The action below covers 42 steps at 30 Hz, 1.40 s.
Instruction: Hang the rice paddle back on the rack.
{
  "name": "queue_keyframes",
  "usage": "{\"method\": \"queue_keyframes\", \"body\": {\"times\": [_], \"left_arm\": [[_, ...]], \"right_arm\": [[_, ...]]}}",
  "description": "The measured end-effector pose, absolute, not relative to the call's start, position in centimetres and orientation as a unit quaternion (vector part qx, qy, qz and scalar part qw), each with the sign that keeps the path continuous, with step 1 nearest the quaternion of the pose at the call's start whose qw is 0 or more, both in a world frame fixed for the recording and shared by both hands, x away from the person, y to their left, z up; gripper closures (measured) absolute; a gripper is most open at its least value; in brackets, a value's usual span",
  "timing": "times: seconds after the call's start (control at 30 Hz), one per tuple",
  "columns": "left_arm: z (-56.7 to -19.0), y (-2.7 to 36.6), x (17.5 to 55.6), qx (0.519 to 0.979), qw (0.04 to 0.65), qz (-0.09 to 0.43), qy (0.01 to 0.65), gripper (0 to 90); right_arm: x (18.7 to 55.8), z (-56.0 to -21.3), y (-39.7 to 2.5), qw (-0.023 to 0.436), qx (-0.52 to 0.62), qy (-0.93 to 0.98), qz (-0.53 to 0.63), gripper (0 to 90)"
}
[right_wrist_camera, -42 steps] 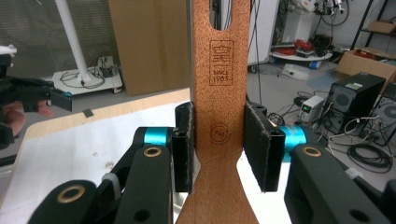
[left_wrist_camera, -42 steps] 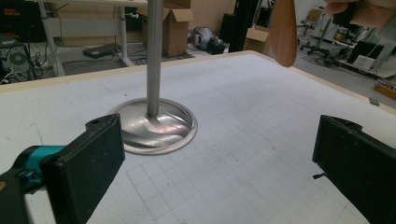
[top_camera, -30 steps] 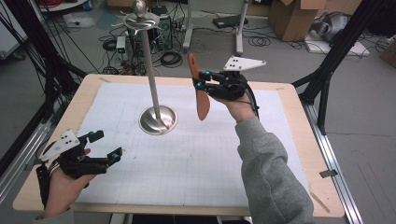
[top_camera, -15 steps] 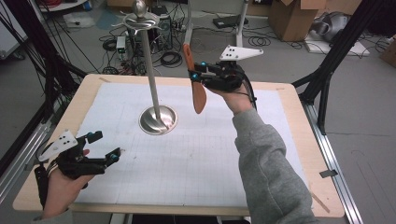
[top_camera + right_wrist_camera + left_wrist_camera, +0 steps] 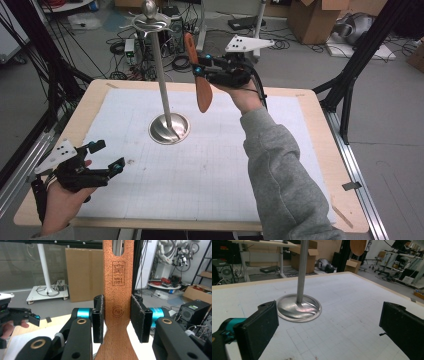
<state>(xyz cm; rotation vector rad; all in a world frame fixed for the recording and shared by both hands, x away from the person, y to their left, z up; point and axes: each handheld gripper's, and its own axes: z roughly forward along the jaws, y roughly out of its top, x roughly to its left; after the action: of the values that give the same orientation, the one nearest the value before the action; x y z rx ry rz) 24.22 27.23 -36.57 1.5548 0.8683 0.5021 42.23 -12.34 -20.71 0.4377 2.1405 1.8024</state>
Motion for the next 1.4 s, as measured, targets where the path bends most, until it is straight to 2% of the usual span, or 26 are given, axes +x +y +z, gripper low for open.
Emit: {"method": "queue_keyframes", "body": {"times": [0.73, 1.4], "left_arm": [[-36.5, 27.4, 24.2, 0.671, 0.603, 0.217, 0.374, 2.8], [-36.6, 27.4, 24.1, 0.67, 0.602, 0.215, 0.377, 2.8]], "right_arm": [[42.9, -19.5, -10.4, 0.146, 0.163, 0.736, 0.641, 65.6], [43.1, -19.7, -8.9, 0.158, 0.165, 0.743, 0.629, 65.5]]}}
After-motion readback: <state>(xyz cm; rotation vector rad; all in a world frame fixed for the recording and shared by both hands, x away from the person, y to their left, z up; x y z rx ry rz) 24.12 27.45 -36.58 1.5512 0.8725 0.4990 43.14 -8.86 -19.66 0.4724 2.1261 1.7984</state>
